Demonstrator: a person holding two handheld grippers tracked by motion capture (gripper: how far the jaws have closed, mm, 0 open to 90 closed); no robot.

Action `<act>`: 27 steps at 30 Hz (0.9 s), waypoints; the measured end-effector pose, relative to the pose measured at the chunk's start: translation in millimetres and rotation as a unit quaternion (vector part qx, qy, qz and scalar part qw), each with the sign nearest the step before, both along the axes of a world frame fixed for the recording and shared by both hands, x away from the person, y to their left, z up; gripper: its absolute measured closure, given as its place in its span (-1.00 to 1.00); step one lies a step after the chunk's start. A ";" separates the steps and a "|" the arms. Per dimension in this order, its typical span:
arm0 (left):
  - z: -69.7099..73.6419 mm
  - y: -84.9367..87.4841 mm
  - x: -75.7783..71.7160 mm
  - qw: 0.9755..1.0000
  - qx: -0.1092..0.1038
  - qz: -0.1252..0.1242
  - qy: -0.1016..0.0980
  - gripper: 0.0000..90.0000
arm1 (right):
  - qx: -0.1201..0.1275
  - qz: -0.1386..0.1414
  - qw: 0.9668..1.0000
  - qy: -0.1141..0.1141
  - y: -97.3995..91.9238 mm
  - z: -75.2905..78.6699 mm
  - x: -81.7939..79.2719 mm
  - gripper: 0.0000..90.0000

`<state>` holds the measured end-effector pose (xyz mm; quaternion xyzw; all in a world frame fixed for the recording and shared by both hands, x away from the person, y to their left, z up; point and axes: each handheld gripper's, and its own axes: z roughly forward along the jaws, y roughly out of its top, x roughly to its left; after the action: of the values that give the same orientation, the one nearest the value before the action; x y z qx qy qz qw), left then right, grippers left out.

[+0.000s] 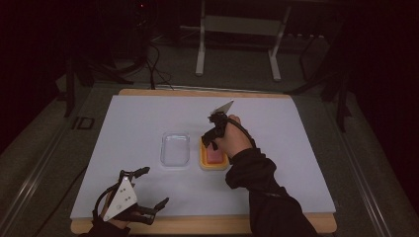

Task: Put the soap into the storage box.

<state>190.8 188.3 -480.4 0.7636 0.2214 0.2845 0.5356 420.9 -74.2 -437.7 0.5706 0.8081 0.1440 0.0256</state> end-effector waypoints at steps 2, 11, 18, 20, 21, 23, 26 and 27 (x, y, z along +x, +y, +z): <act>-0.1 -0.1 0.1 1.000 0.001 0.000 0.000 -0.99 | 0.004 0.011 1.000 -0.006 -1.6 1.9 -1.0 -0.47; -0.3 -0.4 0.3 1.000 0.001 0.002 0.001 -0.99 | 0.033 0.083 0.995 -0.043 -26.3 17.7 -17.9 -0.52; -0.4 -0.7 0.6 1.000 0.002 0.001 0.001 -0.99 | 0.036 0.117 0.989 -0.080 -45.8 21.4 -33.1 -0.53; -0.4 -0.9 0.5 1.000 0.003 0.001 0.002 -0.99 | 0.041 0.121 0.988 -0.091 -52.1 22.2 -36.5 -0.54; -0.4 -1.0 0.4 1.000 0.003 0.000 0.002 -0.99 | 0.043 0.121 0.987 -0.096 -54.6 22.6 -37.9 -0.54; -0.4 -1.0 0.1 1.000 0.002 0.000 0.001 -0.99 | 0.051 0.120 0.985 -0.112 -63.5 23.1 -41.6 -0.54; -0.5 -1.2 0.5 1.000 0.003 0.000 0.001 -0.99 | 0.062 0.111 0.983 -0.130 -77.3 23.3 -46.2 -0.54; -0.5 -1.3 0.5 1.000 0.004 0.000 0.001 -0.99 | 0.062 0.106 0.983 -0.138 -81.7 23.4 -47.9 -0.54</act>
<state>191.4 187.0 -480.9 0.7660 0.2209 0.2842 0.5326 373.0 -155.9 -414.2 0.4568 0.8422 0.2731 0.0859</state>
